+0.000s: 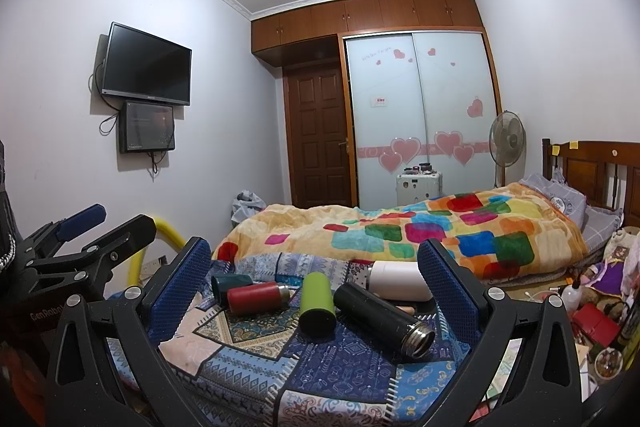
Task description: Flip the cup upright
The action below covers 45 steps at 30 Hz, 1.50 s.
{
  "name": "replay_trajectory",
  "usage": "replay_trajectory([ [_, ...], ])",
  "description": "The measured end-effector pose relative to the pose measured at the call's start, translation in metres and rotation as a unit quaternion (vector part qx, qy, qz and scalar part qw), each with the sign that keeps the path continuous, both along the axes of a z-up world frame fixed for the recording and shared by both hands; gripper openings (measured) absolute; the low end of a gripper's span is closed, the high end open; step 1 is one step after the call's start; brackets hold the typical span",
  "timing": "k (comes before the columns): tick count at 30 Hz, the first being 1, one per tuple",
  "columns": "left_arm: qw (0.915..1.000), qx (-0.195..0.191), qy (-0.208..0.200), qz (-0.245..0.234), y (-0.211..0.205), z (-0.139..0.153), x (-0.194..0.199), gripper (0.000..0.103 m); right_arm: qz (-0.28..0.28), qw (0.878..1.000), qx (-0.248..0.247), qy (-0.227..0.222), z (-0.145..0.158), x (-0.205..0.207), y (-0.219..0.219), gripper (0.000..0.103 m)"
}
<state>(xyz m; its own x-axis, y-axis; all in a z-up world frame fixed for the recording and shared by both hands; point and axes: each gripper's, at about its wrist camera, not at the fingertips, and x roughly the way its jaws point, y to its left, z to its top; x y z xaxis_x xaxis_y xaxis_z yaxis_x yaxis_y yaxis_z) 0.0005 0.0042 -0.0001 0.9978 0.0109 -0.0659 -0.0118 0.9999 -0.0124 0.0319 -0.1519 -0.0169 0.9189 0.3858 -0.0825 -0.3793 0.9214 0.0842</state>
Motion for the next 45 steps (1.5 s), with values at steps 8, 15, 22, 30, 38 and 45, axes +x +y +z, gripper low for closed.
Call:
replay_trajectory([
  [8,1.0,0.0,0.0,0.0,0.0,-0.001,0.0,0.103,0.0,1.0,0.0,0.0,-0.001,0.001,0.0,0.103],
  [15,1.0,0.0,0.002,-0.002,0.0,-0.002,0.001,0.103,0.0,1.0,0.0,0.0,0.0,0.001,0.001,0.103],
  [22,1.0,0.001,0.008,-0.002,0.0,-0.005,0.006,0.103,0.001,1.0,0.0,0.002,-0.004,0.004,0.002,0.103],
  [30,0.9992,0.004,0.039,0.003,0.002,-0.022,0.034,0.103,-0.004,1.0,-0.007,0.018,-0.017,0.02,-0.001,0.103],
  [38,0.9925,0.033,0.118,0.008,0.019,-0.061,0.098,0.103,-0.021,0.997,-0.033,0.066,-0.048,0.06,-0.005,0.103],
  [45,0.9769,0.053,0.206,-0.02,0.046,-0.1,0.172,0.101,-0.022,0.991,-0.059,0.12,-0.078,0.1,-0.006,0.103],
])
